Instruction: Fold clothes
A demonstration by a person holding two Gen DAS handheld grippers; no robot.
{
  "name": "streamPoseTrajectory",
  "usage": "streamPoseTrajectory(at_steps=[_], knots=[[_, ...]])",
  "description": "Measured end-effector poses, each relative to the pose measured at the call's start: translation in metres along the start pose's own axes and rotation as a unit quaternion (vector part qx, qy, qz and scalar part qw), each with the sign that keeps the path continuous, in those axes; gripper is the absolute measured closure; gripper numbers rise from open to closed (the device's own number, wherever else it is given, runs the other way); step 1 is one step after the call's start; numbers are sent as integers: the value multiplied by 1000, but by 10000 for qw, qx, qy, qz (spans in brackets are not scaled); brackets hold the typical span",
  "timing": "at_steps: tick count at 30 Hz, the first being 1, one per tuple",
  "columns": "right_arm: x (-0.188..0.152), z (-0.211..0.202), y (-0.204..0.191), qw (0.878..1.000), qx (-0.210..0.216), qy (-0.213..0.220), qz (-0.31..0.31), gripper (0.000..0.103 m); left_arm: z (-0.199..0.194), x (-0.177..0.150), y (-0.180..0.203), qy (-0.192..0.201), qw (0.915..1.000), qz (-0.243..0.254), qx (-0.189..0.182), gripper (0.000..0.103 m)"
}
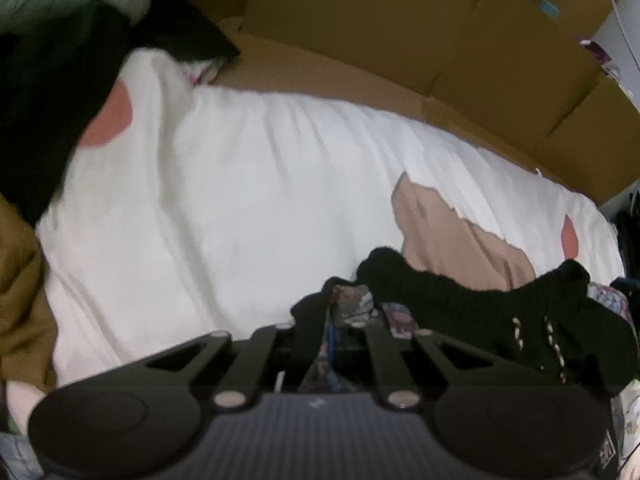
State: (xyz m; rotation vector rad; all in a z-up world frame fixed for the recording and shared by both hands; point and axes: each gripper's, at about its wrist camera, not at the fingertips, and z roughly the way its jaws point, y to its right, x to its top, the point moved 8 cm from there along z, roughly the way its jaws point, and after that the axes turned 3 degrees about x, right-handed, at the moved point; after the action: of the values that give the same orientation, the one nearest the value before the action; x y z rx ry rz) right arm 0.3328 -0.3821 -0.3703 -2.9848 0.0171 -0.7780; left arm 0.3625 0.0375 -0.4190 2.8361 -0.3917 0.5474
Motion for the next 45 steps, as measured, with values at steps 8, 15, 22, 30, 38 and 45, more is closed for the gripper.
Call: streamPoseTrajectory(at_steps=[8,15,22,30,38,45], knots=[[28,16,-28,9990,385,-53,-198,52,4,-6,-2,-66,10000,-50,-22,95],[-8,58,-62,9926,530,-720,-818,51,8,-10,-5,-127,9998,-101,-90,93],[-21,68,-70,9919,468,-814,-853,46,18,-16,-2,-339,9994,-11,-14,91],[-32,81,-43,9972,-24,-752,-19,1,25,-19,8,-390,9991,3,174,89],[-39,58,-72,9953,358,-472,-763,79,18,-22,19,-365,9988,261,184,91],[-41,38,-84,9942,364,-360,-941,90,-11,-18,24,83,9996,277,1,98]])
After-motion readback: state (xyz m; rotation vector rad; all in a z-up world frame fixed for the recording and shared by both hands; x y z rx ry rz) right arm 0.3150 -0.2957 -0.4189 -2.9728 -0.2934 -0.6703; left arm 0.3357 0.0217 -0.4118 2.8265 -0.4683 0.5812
